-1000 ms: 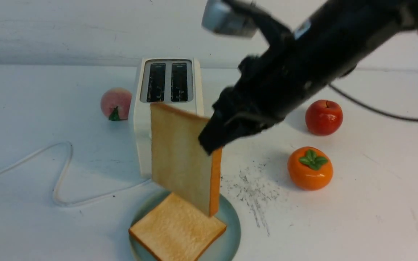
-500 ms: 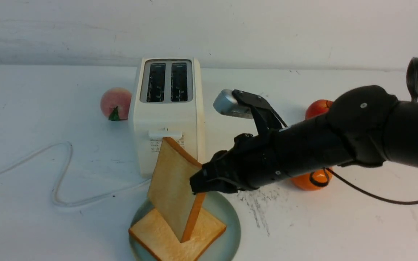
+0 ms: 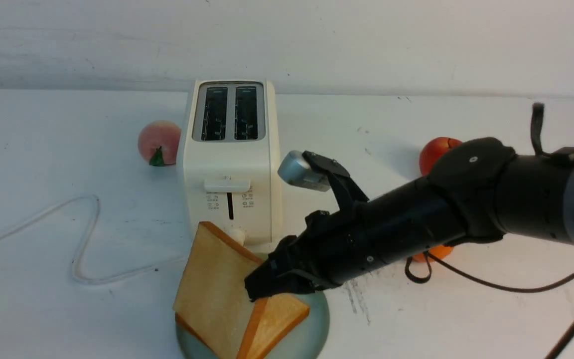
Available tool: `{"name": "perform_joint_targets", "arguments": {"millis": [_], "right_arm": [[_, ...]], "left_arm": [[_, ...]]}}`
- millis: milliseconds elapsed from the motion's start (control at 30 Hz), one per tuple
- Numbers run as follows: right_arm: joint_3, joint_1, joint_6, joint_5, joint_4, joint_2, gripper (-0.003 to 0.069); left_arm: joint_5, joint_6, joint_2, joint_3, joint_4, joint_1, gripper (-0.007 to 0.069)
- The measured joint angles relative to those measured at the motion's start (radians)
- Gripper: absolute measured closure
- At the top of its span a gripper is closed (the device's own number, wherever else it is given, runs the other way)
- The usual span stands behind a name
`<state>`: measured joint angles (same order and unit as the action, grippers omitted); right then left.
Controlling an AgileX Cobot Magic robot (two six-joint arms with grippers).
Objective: Take toasted bread from bread machine on white table place on plate.
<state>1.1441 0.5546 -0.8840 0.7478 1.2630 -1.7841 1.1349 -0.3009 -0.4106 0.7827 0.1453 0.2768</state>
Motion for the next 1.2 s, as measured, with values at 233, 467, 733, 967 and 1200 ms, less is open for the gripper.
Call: {"name": "perform_joint_targets", "arguments": {"millis": [233, 467, 733, 967, 1200], "right_arm": [[0.0, -0.001, 0.0, -0.016, 0.005, -0.043, 0.0525], [0.0, -0.001, 0.012, -0.018, -0.033, -0.043, 0.0269], [0.0, -0.073, 0.147, 0.033, -0.211, -0.035, 0.0083], [0.0, -0.188, 0.248, 0.063, -0.362, 0.07, 0.0116], [0.0, -0.301, 0.34, 0.108, -0.458, 0.319, 0.0315]], "left_arm": [[0.004, 0.0, 0.0, 0.0, -0.001, 0.0, 0.0638], [0.012, 0.0, 0.0, 0.0, -0.001, 0.0, 0.0638], [0.012, 0.0, 0.0, 0.0, -0.001, 0.0, 0.0638], [0.009, 0.0, 0.0, 0.0, -0.001, 0.0, 0.0638], [-0.016, 0.0, 0.0, 0.0, -0.001, 0.0, 0.0638]]}}
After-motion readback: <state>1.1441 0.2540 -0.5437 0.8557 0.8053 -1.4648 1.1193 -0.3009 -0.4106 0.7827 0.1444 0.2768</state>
